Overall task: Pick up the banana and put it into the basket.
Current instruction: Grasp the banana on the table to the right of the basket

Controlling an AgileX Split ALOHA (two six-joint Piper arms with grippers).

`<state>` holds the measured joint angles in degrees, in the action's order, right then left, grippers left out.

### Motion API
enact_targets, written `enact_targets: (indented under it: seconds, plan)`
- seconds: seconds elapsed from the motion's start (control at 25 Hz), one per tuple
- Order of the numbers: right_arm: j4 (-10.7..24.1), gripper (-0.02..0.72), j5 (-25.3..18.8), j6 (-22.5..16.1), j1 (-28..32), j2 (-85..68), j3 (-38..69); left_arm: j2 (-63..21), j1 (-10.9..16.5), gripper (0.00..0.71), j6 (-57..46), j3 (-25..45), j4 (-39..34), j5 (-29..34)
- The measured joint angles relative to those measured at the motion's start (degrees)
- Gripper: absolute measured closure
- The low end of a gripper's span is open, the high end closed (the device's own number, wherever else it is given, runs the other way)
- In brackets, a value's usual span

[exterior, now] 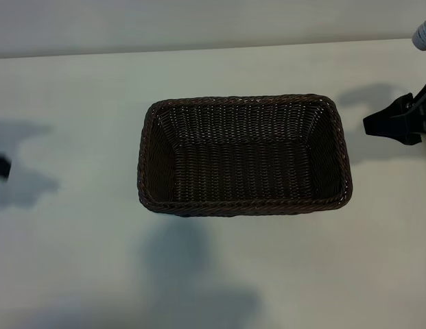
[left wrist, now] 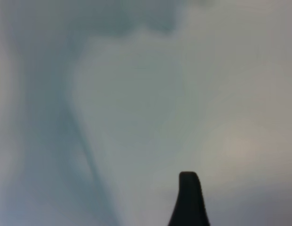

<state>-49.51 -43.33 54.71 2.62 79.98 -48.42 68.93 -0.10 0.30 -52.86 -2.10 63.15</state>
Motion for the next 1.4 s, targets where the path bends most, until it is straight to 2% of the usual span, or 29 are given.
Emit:
enact_targets:
  seconds: [0.32,0.44,0.56,0.64,0.68,0.76,0.8,0.88,1.04,1.12,1.16,1.2,1.28,1.4]
  plan:
    - [0.0,0.097,-0.6,-2.2,0.0,0.0,0.0,-21.8,0.0,0.140,0.0,19.3,0.5,-2.5]
    - [0.1,0.097,-0.8,-2.5,0.0,0.0,0.0,-31.4,0.0,0.140,0.0,23.3,0.6,-2.5]
    - [0.3,0.097,-0.2,-2.9,0.0,0.0,0.0,-39.4,0.0,0.140,-0.3,24.0,0.6,-2.9]
    - [2.0,0.097,1.0,-4.4,0.0,0.0,0.0,-44.6,0.0,0.140,-0.3,24.0,0.6,-3.1]
    - [3.9,0.097,2.0,-5.7,0.0,0.0,0.0,-47.3,0.0,0.140,-0.3,24.0,0.6,-3.1]
    - [8.9,0.097,4.6,-10.7,0.0,0.0,0.0,-52.6,0.0,0.140,-0.3,24.0,0.6,-3.2]
    - [12.4,0.097,6.2,-13.2,0.0,0.0,0.0,-54.7,0.0,0.140,-0.3,24.0,0.6,-3.2]
    - [20.0,0.097,8.8,-19.9,0.0,0.0,0.0,-59.9,0.0,0.140,-0.3,24.0,0.6,-3.2]
    - [37.2,0.097,10.7,-35.1,0.0,0.8,0.0,-68.3,0.0,0.140,-0.3,24.0,0.6,-3.1]
    - [45.6,0.097,11.3,-42.0,0.1,2.3,-0.1,-69.3,0.0,0.140,-0.3,24.1,0.6,-3.1]
    - [48.4,0.097,11.4,-45.2,0.5,3.0,-0.3,-69.3,0.0,0.140,-0.3,24.2,0.6,-3.2]
    - [50.8,0.097,11.4,-48.0,1.1,4.2,-0.9,-69.3,0.0,0.140,-0.3,24.2,0.7,-3.2]
    - [53.9,0.097,11.3,-51.1,2.8,7.0,-2.8,-69.3,0.0,0.140,-0.3,24.3,0.7,-3.2]
    - [54.5,0.097,10.3,-51.6,5.2,11.4,-6.9,-69.3,0.0,0.140,-0.3,24.3,0.7,-3.2]
